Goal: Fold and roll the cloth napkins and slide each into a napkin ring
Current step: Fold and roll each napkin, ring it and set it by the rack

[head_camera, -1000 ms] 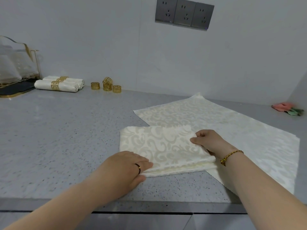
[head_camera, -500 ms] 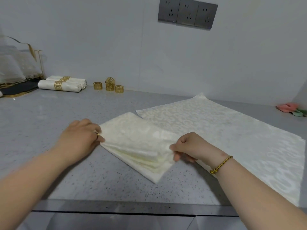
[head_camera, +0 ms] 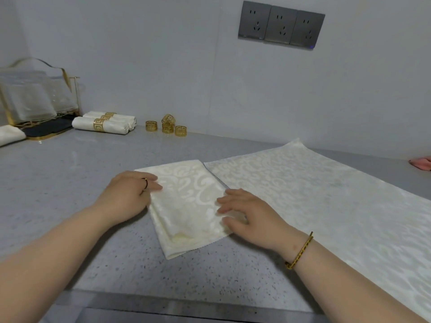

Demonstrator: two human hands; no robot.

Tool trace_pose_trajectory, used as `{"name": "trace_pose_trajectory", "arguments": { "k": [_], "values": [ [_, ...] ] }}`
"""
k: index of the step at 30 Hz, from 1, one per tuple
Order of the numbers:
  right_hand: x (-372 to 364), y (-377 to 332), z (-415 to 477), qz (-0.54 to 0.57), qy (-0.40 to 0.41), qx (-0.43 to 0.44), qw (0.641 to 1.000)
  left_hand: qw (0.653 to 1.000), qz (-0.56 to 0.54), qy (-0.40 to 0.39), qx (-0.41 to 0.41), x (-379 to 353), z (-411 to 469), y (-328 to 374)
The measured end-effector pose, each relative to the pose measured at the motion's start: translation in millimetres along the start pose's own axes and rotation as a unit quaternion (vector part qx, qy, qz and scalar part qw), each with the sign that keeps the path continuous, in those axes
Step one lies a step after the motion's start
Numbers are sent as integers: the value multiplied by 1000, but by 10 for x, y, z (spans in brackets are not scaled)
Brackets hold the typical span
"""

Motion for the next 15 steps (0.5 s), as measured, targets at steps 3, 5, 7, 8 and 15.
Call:
{"name": "trace_pose_trajectory", "arguments": {
  "k": [3, 5, 7, 8, 15],
  "values": [
    [-89, -30, 53, -6, -50, 3, 999, 992, -97, -71, -46, 16, -326, 462],
    [-127, -32, 53, -2, -68, -11, 998, 988, -49, -82, -124, -23, -567, 658],
    [-130, -44, 29, -10, -81, -15, 997, 991, -1, -74, -114, -57, -693, 662],
    [-136, -60, -2, -23, -92, -12, 995, 991, 12, -60, -120, -51, -746, 666],
    [-81, -171, -230, -123, -118, 27, 985, 980, 4, -28, -195, -36, -821, 471]
  ]
}}
Point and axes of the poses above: each hand's wrist, its own z-axis towards the middle knuckle, its own x-axis out of the back of the hand, y = z × x, the point moved 2 cm from there along z, towards the middle knuckle, and after that the axes turned 4 degrees about -z, right-handed, at the moved point
